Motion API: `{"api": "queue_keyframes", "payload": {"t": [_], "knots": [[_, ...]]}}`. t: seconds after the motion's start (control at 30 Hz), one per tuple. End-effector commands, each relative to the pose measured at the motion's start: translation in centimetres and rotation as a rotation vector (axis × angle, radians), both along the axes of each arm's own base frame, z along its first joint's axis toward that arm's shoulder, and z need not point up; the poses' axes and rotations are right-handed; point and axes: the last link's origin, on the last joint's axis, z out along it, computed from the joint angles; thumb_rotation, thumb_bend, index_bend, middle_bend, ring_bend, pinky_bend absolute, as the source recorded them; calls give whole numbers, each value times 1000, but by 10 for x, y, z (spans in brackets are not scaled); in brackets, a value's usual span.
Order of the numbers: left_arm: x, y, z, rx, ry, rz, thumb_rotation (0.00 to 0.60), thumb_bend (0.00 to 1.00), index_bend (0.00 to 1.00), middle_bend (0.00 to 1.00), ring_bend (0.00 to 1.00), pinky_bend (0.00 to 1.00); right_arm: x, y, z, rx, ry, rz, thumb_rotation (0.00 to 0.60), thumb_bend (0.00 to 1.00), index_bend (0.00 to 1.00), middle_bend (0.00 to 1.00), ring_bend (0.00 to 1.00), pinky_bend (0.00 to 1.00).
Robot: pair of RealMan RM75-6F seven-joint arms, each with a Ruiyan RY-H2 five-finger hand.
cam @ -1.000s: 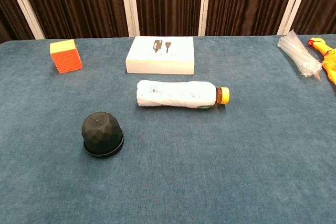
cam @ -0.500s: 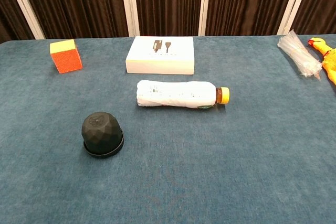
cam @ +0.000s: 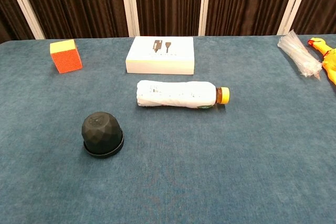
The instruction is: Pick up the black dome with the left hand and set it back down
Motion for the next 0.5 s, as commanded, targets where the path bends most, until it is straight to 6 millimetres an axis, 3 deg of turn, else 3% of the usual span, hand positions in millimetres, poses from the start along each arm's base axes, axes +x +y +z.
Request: {"api": "queue_keyframes", "payload": {"t": [0.03,0.3,0.5], "knots": [[7,7,-44,-66,-50,-45,600,95,61,91,0,0,-1,0,0,3,0,-3,600,264,0,0,193,188],[18,6,-99,-126,-125,-55,600,55,61,101,0,0,-3,-2,-5,14,0,-7,600,264,0,0,193,188],[36,6,-121,-132,-120,-115,600,54,61,110,0,0,-5,-1,-5,14,2,-12,600,264,0,0,193,188]]}}
